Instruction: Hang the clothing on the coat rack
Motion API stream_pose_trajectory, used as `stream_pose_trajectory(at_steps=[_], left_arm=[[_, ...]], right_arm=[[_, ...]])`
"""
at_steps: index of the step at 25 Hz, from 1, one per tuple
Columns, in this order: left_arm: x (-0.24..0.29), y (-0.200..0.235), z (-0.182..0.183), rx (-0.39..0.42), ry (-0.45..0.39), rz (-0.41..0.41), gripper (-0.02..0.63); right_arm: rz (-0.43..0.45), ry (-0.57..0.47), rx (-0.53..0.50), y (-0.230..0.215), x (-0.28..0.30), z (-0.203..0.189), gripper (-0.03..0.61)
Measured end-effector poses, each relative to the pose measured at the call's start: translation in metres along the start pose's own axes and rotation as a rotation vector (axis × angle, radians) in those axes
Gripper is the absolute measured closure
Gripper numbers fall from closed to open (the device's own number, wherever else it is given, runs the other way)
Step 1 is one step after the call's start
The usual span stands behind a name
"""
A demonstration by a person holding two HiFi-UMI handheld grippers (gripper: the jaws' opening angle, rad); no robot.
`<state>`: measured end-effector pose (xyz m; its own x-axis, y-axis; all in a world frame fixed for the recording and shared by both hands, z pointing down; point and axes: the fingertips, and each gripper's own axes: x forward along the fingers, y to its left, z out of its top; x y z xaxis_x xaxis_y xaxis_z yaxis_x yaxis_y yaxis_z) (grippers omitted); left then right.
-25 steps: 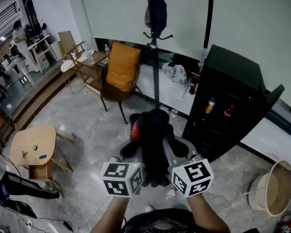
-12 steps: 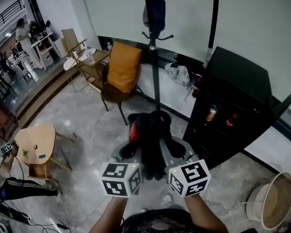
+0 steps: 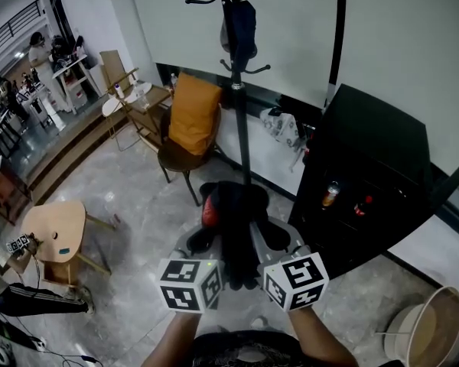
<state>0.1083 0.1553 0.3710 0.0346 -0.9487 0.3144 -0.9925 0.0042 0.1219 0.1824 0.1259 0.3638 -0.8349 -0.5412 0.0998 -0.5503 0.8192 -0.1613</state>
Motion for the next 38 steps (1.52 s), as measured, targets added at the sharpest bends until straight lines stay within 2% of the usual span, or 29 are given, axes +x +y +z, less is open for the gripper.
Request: stream_pose_trajectory(at_steps=[9,16,38], left_arm=[[0.029,0.008,0.003,-0.002,0.016,0.017,0.579],[0.062,0.029,0.010,-0.013,0.023,-0.004,0.579],[0.145,0.143,0.067,-0.016,0.019,-0.202,0.579]], right_arm=[[0.011,0.005,0.020,-0.022,0.022,-0.002,0.557],[-0.013,0.018,0.021,-0.038,0.054,-0.002,0.557],[-0.206,0.033,-0.018,-0.038,0.189,0.026,0.557]])
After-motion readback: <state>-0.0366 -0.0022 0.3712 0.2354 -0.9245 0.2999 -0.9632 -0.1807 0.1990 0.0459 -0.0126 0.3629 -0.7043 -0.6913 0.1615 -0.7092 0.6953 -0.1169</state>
